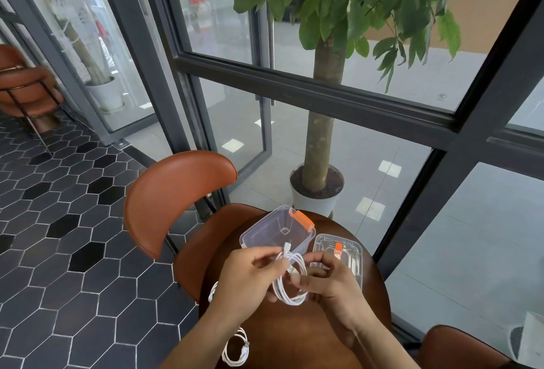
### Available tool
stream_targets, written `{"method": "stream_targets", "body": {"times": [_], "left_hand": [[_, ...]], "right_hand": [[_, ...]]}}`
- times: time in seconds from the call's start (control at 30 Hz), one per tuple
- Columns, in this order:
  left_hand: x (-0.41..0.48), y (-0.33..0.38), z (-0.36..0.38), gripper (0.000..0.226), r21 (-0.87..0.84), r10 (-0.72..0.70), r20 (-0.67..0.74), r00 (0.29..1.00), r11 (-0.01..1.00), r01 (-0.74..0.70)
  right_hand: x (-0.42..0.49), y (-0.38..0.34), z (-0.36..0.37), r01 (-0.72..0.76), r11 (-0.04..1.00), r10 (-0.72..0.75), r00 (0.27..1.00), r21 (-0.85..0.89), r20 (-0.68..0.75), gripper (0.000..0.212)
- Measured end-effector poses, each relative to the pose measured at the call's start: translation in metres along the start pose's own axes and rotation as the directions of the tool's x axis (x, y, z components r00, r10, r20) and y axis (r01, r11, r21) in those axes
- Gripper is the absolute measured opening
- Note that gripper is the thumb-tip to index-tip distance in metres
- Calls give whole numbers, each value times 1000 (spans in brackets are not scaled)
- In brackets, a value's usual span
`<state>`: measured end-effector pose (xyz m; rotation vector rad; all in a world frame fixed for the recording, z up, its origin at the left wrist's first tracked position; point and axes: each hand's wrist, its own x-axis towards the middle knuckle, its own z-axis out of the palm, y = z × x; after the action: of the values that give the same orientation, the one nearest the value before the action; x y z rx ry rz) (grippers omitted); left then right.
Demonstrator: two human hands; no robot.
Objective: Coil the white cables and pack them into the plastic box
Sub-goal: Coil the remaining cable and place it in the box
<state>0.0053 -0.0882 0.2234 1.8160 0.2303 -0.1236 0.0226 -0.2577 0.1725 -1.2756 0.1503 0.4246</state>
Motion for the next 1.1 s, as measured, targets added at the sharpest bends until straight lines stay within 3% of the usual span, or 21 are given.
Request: {"method": "stream_targets", "body": {"times": [0.07, 0.13, 0.23, 0.3, 0.43, 0.5, 0.63, 0.73, 0.87, 1.1], "left_hand": [[0, -3, 2, 24, 44, 21, -31, 999, 999, -20], [1, -4, 5, 23, -10, -13, -39, 999, 1000, 13], [3, -6, 10, 28, -64, -35, -49, 998, 997, 31], [3, -10, 14, 29, -38, -10, -72, 997, 999, 7], [-1, -14, 15, 29, 39, 50, -74, 996, 998, -47], [-2, -13, 16, 33, 63, 71, -57, 996, 996, -67], [-2, -16, 21, 35, 71, 63, -49, 997, 996, -59], [-4, -18, 22, 20, -7, -5, -71, 997, 1000, 4], [-7, -15, 21, 22, -243, -115, -101, 988, 966, 87], [-5, -13, 15, 18, -310, -143, -95, 985, 945, 107]], "right_hand": [[-2, -1, -2, -3, 998, 0, 999, 68, 51, 57], [-6, 0, -1, -34, 967, 6, 994, 253, 112, 54], [-8, 9, 2, -119, 825, 19, 983, 552, 183, 45], [-7, 14, 5, -121, 767, 30, 988, 630, 154, 46], [-7, 14, 11, 45, 932, 6, 990, 359, -141, 46], [-5, 19, 15, 145, 957, -71, 957, 253, -280, 38], [-4, 24, 23, 249, 969, -227, 878, -3, -421, 13], [-6, 20, 25, 290, 917, -383, 832, -273, -401, 12], [-5, 16, 20, 289, 841, -436, 863, -457, -257, 20], [-4, 13, 15, 175, 971, -197, 971, -161, -136, 24]]}}
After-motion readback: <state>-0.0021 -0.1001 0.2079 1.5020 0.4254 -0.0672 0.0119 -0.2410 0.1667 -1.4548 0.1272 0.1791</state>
